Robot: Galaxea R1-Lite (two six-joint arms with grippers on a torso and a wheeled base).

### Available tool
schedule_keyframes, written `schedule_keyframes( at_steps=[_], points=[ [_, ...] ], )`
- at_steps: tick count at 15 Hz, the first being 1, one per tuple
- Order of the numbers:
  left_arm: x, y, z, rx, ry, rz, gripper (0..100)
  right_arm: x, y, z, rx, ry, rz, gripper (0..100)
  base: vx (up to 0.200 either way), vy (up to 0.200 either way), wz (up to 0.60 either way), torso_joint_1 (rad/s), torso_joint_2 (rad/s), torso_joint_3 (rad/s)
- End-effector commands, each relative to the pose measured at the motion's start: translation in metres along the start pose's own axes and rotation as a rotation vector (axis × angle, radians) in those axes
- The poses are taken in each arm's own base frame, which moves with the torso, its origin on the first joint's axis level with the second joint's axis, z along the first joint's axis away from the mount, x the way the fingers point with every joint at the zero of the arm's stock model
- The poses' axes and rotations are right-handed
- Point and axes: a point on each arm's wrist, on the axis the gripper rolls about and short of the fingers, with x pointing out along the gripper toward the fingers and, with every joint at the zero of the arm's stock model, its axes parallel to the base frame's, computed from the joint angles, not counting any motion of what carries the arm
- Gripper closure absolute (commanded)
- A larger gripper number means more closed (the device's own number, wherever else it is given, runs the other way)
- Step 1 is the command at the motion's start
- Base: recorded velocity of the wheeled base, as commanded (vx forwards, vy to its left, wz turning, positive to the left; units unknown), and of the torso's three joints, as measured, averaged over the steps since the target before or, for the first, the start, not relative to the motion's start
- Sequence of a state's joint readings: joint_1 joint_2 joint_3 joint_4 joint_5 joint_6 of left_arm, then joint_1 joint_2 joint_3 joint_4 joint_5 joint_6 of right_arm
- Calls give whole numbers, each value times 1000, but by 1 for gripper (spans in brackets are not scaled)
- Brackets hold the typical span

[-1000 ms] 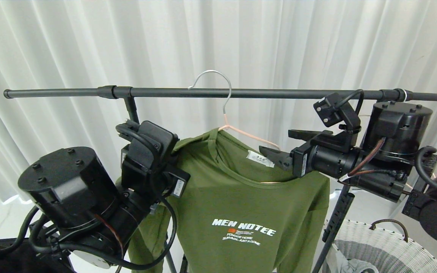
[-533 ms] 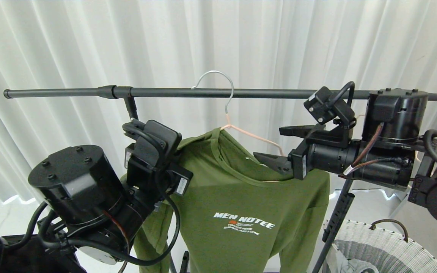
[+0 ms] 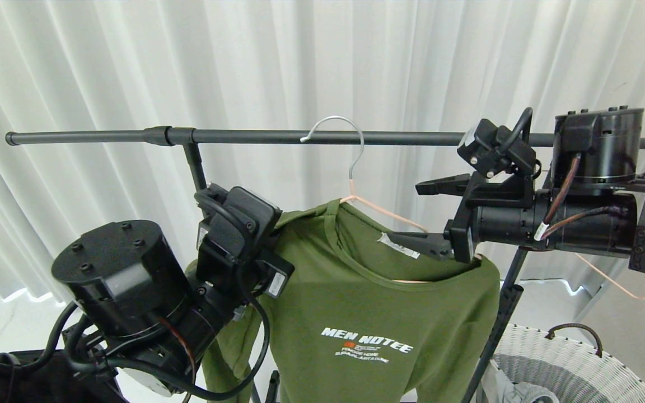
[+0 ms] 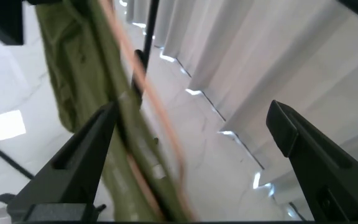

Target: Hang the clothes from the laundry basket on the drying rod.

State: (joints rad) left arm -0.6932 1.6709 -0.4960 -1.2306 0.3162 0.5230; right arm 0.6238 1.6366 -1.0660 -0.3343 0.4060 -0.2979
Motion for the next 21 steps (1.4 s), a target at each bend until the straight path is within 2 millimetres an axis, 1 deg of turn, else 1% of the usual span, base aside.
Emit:
schedule_keyframes(
  at_steps=[1, 7, 9, 12, 14, 19, 20, 21],
  points=[
    [0, 1, 1, -4, -11, 9, 100, 2, -8, 2, -3, -8, -23, 0, 0, 0, 0, 0, 0, 0],
    [-2, 2, 0, -9, -16, 18, 100, -1, -16, 0, 2, 10, -88, 0, 0, 0, 0, 0, 0, 0],
    [-2, 1, 0, -10, -21, 17, 100, 3, -16, -3, 6, 19, -82, 0, 0, 0, 0, 0, 0, 0],
    [-1, 1, 0, -10, -25, 19, 100, 14, -7, -5, 2, 28, -43, 0, 0, 0, 0, 0, 0, 0],
    [-1, 0, -1, -9, -21, 17, 100, 22, 0, 3, -11, 8, -12, 0, 0, 0, 0, 0, 0, 0],
    [0, 0, 0, -10, -26, 18, 100, 23, 10, 2, -9, 11, 27, 0, 0, 0, 0, 0, 0, 0],
    [0, 0, 0, -10, -27, 17, 100, 23, 11, 1, -8, 16, 31, 100, 0, 0, 0, 0, 0, 0],
    [0, 0, 0, -10, -27, 15, 100, 24, 12, -1, -5, 22, 35, 100, 0, 0, 0, 0, 0, 0]
  ],
)
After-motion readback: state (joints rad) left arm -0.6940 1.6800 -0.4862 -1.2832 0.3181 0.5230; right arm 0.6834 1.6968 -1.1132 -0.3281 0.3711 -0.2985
